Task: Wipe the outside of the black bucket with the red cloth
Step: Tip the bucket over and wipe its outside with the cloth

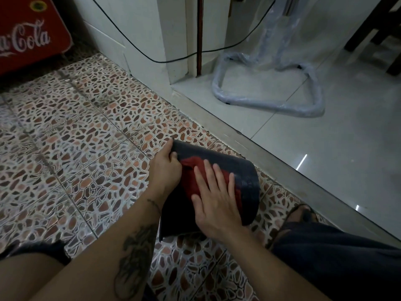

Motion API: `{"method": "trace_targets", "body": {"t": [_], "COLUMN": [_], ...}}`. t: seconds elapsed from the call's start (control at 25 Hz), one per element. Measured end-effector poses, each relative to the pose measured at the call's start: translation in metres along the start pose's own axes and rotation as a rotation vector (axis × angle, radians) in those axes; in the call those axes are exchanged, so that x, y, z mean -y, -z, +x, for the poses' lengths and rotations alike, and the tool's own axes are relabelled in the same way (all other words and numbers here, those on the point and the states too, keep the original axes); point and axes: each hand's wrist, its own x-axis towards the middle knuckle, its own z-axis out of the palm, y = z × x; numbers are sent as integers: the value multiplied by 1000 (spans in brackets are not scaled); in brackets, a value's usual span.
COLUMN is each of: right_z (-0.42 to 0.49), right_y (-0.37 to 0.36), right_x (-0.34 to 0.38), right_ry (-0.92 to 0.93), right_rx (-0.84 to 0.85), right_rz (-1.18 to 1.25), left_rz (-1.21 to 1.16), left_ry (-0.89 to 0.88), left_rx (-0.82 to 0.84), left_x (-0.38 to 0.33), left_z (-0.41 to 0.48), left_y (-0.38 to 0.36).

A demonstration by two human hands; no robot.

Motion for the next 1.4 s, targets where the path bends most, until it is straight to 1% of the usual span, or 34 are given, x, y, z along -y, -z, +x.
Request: {"method": "trace_targets", "body": {"t": [0.12, 0.2, 0.24, 0.28, 0.32, 0.4, 0.44, 0.48, 0.52, 0.56, 0.64, 0.72, 0.76, 0.84, 0.92, 0.96, 1.04, 1.12, 1.16, 1.2, 1.32, 1.36, 1.4], "right_z": [-15, 9, 32, 59, 86, 130, 143, 151, 154, 150, 130, 93, 71, 36, 27, 33, 60, 86, 90, 85, 42, 27, 18], "right_y": [-2, 2, 5, 10, 17, 29, 32, 32, 30, 27, 19, 15, 14, 13, 16, 19, 22, 22, 21, 19, 9, 9, 11], "right_x": [-7, -7, -8, -11, -14, -22, -25, -26, -24, -21, -13, -4, 0, 0, -10, -10, 1, 15, 19, 19, -6, -20, -37], "right_ry": [-15, -74, -117, -164, -227, -400, -472, -500, -460, -374, -186, 2, 92, 194, 214, 196, 94, -33, -50, -29, 126, 150, 132], "right_rx": [-6, -23, -5, 51, 147, 385, 469, 514, 518, 480, 318, 116, 55, 39, 71, 81, 103, 126, 116, 96, 62, 62, 54], "right_rz": [-6, -29, -50, -61, -52, 10, 52, 74, 60, 27, 12, 20, 33, 73, 59, 24, -42, -43, -39, -45, -43, -49, -68], "left_rz": [-43, -65, -69, -67, -69, -121, -150, -183, -232, -298, -415, -497, -533, -590, -611, -593, -542, -532, -522, -501, -408, -395, -387], "left_ry": [-32, -60, -76, -89, -99, -120, -131, -137, -130, -110, -63, -19, 10, 67, 83, 88, 96, 91, 91, 85, 38, 27, 14], "left_rx": [35, 40, 31, 17, 7, 17, 29, 42, 53, 64, 77, 89, 94, 107, 106, 99, 82, 76, 76, 72, 50, 45, 45], "left_x": [3, 8, 10, 11, 13, 15, 17, 19, 19, 20, 19, 17, 17, 19, 18, 16, 11, 11, 12, 15, 19, 19, 18], "left_z": [-5, -12, -17, -21, -26, -38, -42, -45, -44, -43, -35, -28, -26, -26, -30, -30, -31, -32, -32, -32, -30, -29, -29], "left_y": [1, 4, 5, 5, 5, 4, 3, 2, 2, 2, 1, 0, 0, -1, -1, -1, -1, -3, -3, -3, -3, -4, -4]}}
